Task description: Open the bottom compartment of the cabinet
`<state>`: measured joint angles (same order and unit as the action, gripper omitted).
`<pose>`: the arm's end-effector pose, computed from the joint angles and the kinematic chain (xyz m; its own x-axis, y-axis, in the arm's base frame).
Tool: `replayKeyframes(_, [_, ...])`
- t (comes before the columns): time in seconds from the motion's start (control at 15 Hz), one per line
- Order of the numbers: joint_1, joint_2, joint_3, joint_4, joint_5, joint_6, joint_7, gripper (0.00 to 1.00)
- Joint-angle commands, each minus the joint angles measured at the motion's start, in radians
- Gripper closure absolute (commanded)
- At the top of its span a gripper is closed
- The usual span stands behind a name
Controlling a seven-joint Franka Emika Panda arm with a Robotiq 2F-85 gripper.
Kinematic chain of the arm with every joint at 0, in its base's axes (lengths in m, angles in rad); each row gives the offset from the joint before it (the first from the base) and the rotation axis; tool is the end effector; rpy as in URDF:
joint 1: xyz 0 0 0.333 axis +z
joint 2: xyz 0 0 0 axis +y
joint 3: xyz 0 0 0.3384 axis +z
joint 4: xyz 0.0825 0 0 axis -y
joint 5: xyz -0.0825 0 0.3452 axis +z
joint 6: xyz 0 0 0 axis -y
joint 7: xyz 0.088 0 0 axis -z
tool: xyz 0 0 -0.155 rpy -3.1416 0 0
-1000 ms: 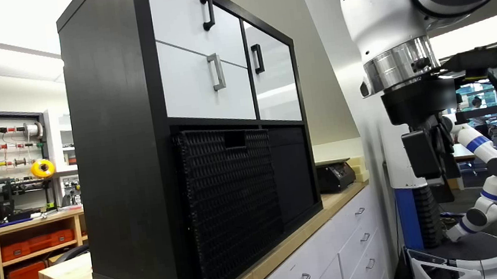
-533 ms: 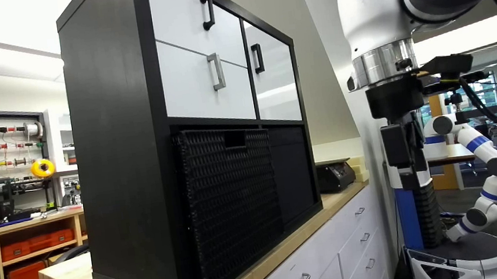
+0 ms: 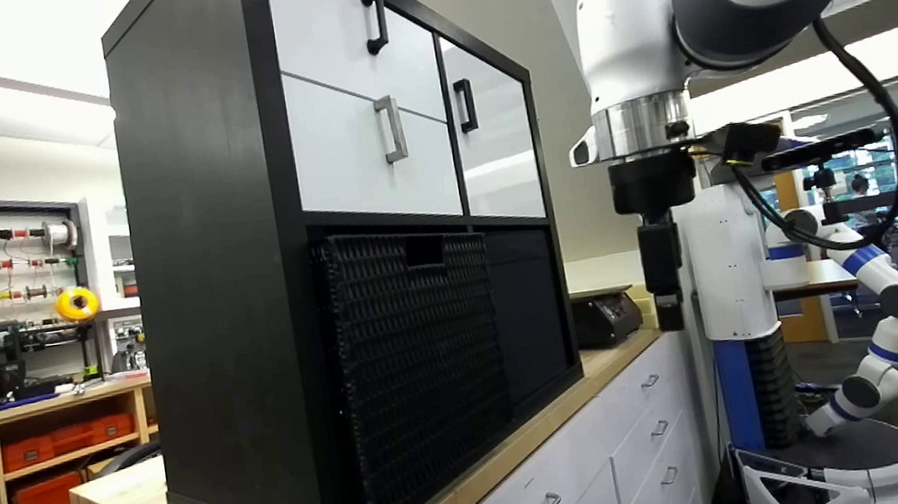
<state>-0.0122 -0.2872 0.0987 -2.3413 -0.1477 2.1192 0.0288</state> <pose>0.4251 0.0255 0.4452 0.9894 0.1319 0.0611 0.1210 -0.9803 0.1561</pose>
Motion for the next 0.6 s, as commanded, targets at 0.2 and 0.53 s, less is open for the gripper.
replayKeyframes(0.2, [0.041, 0.102, -0.043, 0.127, -0.02, 0.055, -0.331, 0.0])
replayKeyframes(0.53, [0.057, 0.126, -0.045, 0.186, -0.037, 0.068, -0.536, 0.0])
